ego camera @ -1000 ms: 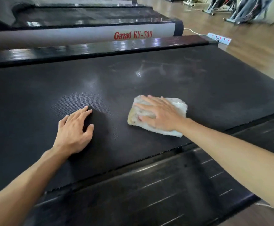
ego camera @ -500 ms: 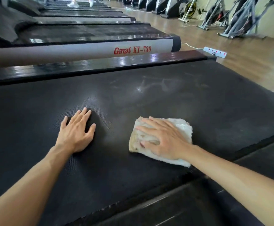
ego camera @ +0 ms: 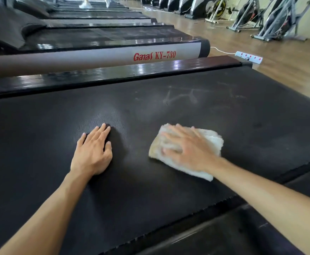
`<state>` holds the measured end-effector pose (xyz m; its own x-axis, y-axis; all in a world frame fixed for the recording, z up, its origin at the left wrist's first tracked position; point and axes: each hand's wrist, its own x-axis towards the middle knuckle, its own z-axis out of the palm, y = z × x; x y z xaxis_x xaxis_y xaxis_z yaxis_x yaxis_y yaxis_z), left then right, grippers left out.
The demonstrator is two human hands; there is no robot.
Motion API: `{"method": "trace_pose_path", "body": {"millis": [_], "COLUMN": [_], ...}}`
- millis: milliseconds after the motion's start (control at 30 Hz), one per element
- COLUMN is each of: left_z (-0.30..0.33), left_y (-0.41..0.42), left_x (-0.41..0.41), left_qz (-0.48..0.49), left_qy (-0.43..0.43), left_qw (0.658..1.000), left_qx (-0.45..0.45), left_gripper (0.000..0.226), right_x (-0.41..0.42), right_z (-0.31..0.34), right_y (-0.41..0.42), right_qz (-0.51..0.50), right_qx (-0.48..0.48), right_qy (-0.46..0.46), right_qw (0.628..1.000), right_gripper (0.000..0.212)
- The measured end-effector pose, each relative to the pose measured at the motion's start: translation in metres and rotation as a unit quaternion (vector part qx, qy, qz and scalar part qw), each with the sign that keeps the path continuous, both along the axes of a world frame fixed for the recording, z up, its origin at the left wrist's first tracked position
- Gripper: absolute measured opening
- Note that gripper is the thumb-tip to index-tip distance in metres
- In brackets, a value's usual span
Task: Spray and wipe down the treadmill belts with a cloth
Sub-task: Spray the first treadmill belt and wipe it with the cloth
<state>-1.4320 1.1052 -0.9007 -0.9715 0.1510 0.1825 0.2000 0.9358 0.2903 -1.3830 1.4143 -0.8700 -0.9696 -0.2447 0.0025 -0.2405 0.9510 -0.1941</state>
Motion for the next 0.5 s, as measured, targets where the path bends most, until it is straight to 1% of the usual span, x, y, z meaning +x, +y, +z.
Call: {"method": "trace_pose_path", "body": {"millis": [100,133,167,200,267,333,433,500], "left_z": [-0.001,-0.001,-0.001,0.000,0.001,0.002,0.002,0.000], "left_y": [0.002,0.002,0.002,0.003,0.002,0.001,0.001,0.001], "left_x": [0.001,0.001,0.000,-0.001,0.000,0.000,0.001,-0.001], "left_qz": [0.005,0.007,0.007,0.007,0.005,0.004,-0.001,0.001], "left_qy": [0.002,0.002,0.003,0.001,-0.002,-0.006,-0.008,-0.003], "left_qw": [1.000,1.000,1.000,1.000,1.000,1.000,1.000,1.000], "left_qx": [0.009,0.012,0.013,0.014,0.022,0.026,0.022,0.022], "left_gripper": [0.057,0.056,0.056,0.056,0.056,0.057,0.057,0.057], "right_x": [-0.047,-0.062,-0.074,-0.080,-0.075,-0.054,-0.020,-0.011], "right_z": [0.001,0.001,0.001,0.001,0.001,0.000,-0.004,-0.005], "right_y": [0.012,0.005,-0.007,-0.024,-0.060,-0.080,-0.052,-0.014], "right_qz": [-0.105,-0.121,-0.117,-0.092,-0.001,0.068,0.106,0.091], "right_qx": [0.003,0.006,0.008,0.010,0.018,0.011,0.003,0.000], "right_qy": [-0.003,-0.001,0.001,0.004,0.007,-0.004,0.006,0.002], "right_qw": [0.994,0.993,0.993,0.996,1.000,0.998,0.994,0.996], "right_gripper": [0.057,0.058,0.057,0.053,0.048,0.051,0.059,0.063]}}
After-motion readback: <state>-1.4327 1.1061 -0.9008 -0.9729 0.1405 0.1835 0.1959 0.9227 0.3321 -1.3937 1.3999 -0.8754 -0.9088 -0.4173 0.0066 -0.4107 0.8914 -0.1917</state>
